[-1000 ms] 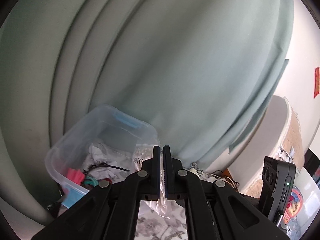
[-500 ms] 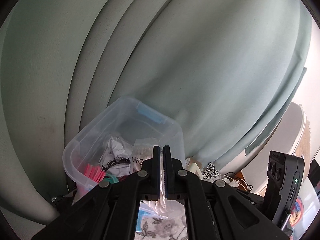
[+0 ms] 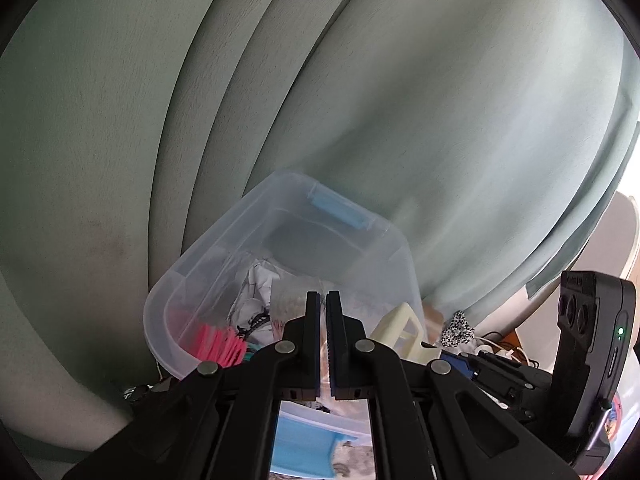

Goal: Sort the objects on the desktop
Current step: 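Lower the swab bag and cream holder into the clear bin with both grippers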

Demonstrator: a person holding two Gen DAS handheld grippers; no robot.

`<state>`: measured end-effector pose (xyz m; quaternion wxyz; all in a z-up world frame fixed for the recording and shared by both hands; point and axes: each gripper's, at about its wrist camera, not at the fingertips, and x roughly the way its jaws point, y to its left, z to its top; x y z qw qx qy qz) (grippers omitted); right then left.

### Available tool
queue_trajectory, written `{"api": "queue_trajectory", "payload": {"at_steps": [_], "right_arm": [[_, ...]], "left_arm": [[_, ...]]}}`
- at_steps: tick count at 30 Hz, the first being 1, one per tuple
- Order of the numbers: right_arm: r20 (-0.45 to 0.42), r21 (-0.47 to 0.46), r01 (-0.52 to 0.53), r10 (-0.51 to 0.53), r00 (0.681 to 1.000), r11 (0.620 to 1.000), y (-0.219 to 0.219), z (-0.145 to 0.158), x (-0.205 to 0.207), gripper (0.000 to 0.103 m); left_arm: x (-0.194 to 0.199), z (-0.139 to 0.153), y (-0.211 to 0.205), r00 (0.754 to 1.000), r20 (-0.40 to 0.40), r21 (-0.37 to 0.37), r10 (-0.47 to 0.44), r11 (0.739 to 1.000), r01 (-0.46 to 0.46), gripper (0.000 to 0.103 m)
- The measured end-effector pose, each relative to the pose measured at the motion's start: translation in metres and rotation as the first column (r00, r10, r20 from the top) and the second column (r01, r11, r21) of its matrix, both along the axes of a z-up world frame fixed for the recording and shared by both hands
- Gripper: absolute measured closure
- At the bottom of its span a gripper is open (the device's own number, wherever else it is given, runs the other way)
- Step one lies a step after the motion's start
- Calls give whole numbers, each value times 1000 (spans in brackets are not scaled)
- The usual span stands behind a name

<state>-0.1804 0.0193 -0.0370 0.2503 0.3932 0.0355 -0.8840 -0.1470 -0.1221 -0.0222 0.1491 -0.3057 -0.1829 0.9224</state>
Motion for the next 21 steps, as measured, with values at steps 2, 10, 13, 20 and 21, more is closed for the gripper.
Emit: {"api": "queue_trajectory", "payload": {"at_steps": [2,10,13,20,21], "right_arm": [[3,2,-2,2,1000,1000,-2,-2,-1,50],[2,15,-10,10,1000,1000,-9,-7,-3,49],[2,19,-11,11,1000,1000,-11,-9,-3,49],[7,26,-12,12,1000,1000,-14,-13,-9,49],[7,27,-12,12,1000,1000,-14,-12,-9,49]], "left_arm": [[-2,-3,0,1000,8,-8,1,1000,-1,101],[-7,-15,-2,999,48,-2,1,1000,-1,101],[-9,-18,-3,998,60,2,-3,1000,3,101],[-11,-22,-5,997,73,15,-7,1000,6,101],[-10,-22,-5,997,71,19,-9,1000,7,101]]}}
